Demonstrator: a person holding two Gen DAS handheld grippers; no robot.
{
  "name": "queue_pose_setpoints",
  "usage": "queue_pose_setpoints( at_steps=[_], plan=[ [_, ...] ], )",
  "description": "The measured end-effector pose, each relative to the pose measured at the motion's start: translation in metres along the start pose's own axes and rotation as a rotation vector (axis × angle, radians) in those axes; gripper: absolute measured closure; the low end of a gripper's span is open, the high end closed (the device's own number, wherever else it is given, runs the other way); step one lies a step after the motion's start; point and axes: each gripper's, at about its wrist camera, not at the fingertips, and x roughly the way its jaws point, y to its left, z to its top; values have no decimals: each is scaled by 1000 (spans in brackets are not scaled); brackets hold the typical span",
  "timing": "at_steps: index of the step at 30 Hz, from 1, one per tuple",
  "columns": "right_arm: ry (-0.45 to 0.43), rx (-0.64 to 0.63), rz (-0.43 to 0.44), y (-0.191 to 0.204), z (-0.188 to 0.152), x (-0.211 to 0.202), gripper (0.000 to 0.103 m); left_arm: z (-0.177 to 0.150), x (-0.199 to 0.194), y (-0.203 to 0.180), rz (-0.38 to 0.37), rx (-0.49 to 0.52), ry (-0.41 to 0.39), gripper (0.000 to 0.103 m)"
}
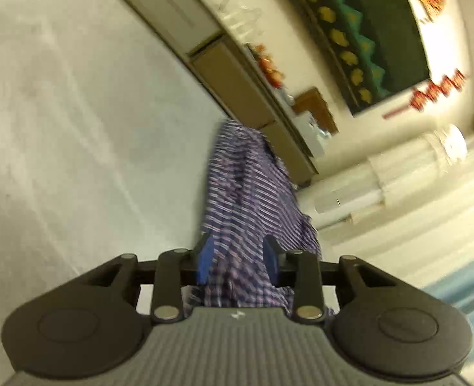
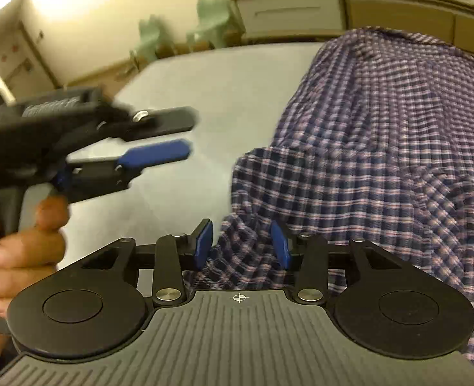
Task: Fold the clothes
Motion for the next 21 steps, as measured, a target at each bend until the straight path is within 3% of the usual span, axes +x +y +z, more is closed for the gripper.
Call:
queue_pose_setpoints(
  at_steps=[2, 4, 6, 7, 8, 9, 11, 13, 14, 15, 17, 21],
  plan=[
    [-90, 33, -20, -21, -2, -39, 48, -12, 4, -26, -42, 113, 60, 70],
    [-175, 60, -101, -53, -10, -83, 47, -34, 17, -50, -53, 243, 144, 70],
    [-197, 101, -241, -99, -22, -116, 50, -53, 37, -56, 62, 321, 212, 69],
    [-201, 129, -315, -124, -28, -131, 50, -57, 43, -50, 157, 328, 215, 70],
    [-196, 156, -385, -150, -35, -144, 56, -60, 49, -43, 257, 330, 213, 81],
    [-170, 181, -444, -177, -43, -151, 63, -60, 49, -32, 298, 291, 194, 97],
    [-75, 200, -515, -220, -58, -156, 63, -53, 42, -23, 284, 195, 164, 95],
    [-54, 252, -482, -230, -71, -160, 63, -53, 23, -31, 274, 186, 110, 73],
    [-66, 292, -452, -231, -79, -164, 63, -54, 11, -38, 280, 204, 73, 54],
    [-77, 331, -423, -231, -86, -167, 49, -59, 1, -44, 292, 215, 47, 44],
    [-100, 410, -363, -232, -100, -174, 32, -73, -15, -47, 333, 210, 20, 42],
    [-145, 565, -240, -233, -130, -188, 30, -107, -31, -45, 435, 169, -4, 37]
  ],
)
